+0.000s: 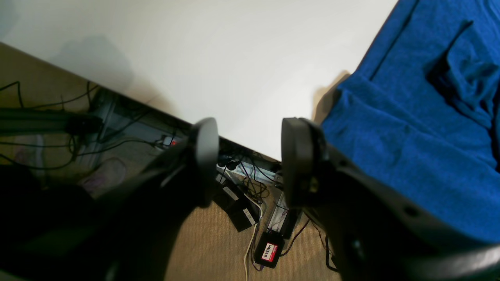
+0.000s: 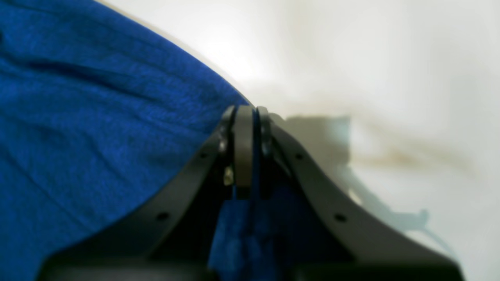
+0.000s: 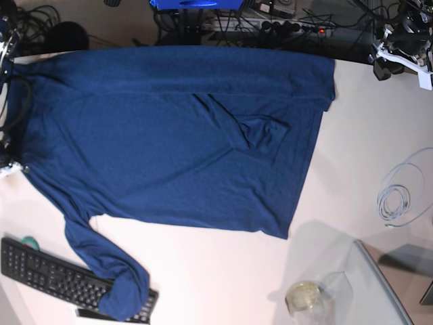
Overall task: Layout the t-shirt on the table in an organized manner, then fold the t-shirt properly
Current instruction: 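Lower the left gripper onto the opposite shirt edge and grasp it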
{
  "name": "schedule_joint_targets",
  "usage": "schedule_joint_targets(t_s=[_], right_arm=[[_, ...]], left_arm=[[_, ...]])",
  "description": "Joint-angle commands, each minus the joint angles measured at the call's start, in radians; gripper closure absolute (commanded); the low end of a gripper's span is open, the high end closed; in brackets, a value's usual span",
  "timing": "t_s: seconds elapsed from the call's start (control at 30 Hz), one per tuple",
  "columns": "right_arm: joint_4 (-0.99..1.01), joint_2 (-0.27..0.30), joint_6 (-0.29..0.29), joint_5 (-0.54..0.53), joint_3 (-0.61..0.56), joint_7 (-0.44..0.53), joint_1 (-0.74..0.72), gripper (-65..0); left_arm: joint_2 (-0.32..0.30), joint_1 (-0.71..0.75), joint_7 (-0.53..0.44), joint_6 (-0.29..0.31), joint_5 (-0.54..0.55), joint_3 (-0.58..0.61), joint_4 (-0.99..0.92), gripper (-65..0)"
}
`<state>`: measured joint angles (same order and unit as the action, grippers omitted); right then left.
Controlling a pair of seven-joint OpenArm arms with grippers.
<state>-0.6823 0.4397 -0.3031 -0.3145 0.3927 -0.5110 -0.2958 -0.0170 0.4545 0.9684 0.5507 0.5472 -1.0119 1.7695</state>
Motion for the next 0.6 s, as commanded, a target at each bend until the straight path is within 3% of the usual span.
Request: schedule_joint_targets(t_s=[0.0,0.57], right_arm=[[0.000,0.029,0.002,-0.007,0.004,0.018,-0.027,-2.1],[0.020,0.028,0.008,-0.007,0.007,0.022,-0.026,-2.1]], left_arm=[[-0.011,0.010,-0.016,0.002,0.009,-0.005,0.014,-25.3],[-0.011,0.013,-0.016,0.002,0.009,-0.005,0.013,-25.3]])
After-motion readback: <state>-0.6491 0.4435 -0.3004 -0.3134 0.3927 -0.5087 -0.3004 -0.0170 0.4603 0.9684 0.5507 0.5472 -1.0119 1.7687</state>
